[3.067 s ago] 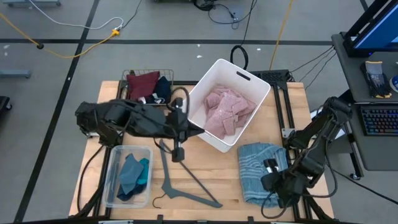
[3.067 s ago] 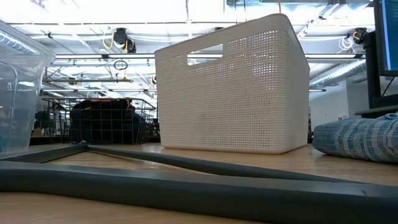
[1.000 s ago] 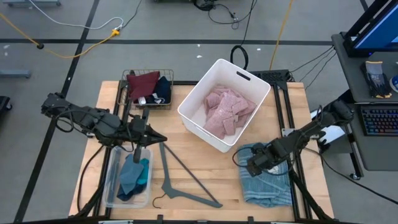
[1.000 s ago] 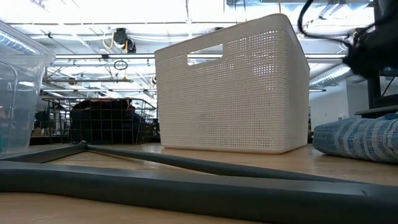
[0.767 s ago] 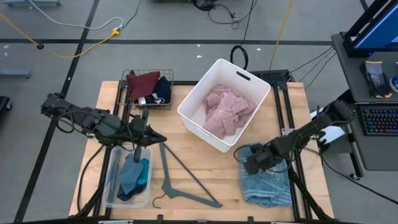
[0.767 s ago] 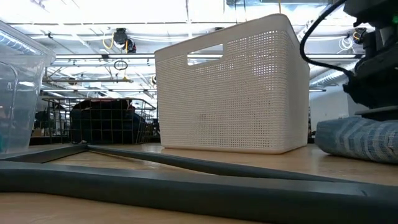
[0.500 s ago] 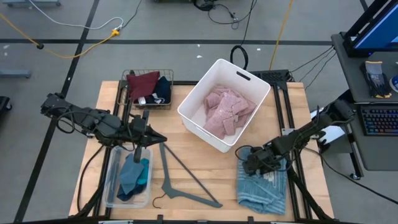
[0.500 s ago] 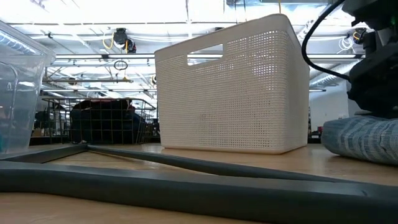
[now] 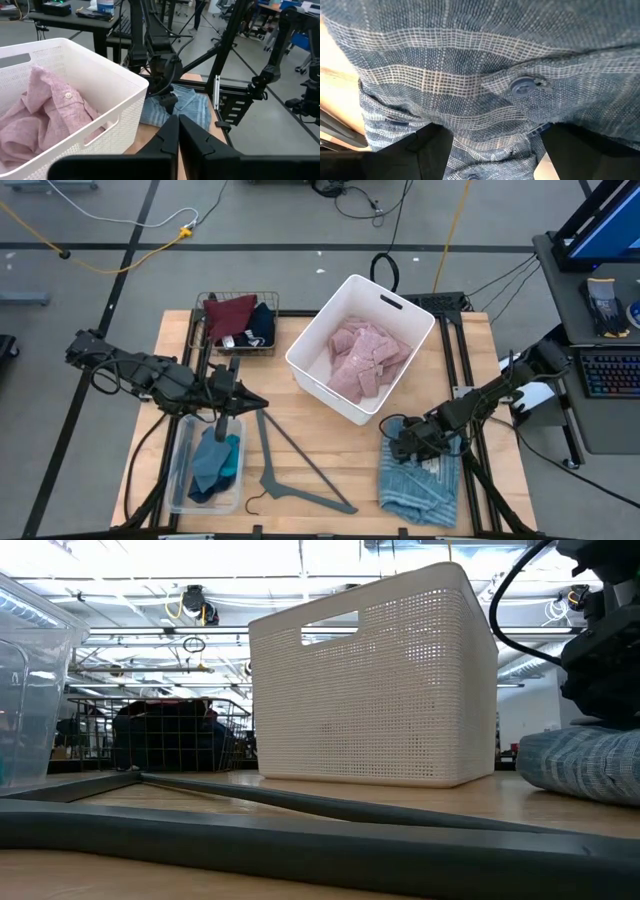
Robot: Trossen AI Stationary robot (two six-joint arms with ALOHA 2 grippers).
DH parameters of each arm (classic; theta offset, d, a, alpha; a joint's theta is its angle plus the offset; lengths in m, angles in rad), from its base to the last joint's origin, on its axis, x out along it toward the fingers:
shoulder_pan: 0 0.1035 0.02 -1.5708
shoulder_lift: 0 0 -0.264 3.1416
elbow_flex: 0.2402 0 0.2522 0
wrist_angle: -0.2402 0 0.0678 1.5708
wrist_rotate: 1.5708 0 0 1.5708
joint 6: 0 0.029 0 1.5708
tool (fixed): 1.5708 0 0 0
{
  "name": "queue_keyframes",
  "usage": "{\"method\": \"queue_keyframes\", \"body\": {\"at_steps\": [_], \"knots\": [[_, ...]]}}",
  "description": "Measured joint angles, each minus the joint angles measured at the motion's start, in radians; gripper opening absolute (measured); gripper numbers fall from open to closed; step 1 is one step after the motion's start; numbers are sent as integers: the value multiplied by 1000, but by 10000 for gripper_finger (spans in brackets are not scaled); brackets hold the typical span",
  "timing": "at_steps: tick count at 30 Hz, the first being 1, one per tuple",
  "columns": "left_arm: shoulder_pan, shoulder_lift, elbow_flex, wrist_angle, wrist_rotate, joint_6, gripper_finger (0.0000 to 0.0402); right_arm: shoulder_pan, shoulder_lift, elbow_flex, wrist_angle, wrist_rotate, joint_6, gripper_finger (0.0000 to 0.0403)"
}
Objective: Pick & Place Cloths
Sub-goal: Put the blue polo shirt into the white bin
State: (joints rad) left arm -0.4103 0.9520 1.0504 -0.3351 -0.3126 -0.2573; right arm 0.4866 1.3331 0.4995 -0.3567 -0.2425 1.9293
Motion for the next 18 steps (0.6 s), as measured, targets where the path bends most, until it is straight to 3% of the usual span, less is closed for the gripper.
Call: {"method": "queue_keyframes", "body": {"at_steps": [5,8,18], "knots": [[0,0,0,0,0,0,7,2,0,0,-6,16,3,269],[0,0,0,0,0,0,16,15,1,0,-21,78,42,245],[0,0,0,0,0,0,7,88,2,0,-74,233,167,103]]}}
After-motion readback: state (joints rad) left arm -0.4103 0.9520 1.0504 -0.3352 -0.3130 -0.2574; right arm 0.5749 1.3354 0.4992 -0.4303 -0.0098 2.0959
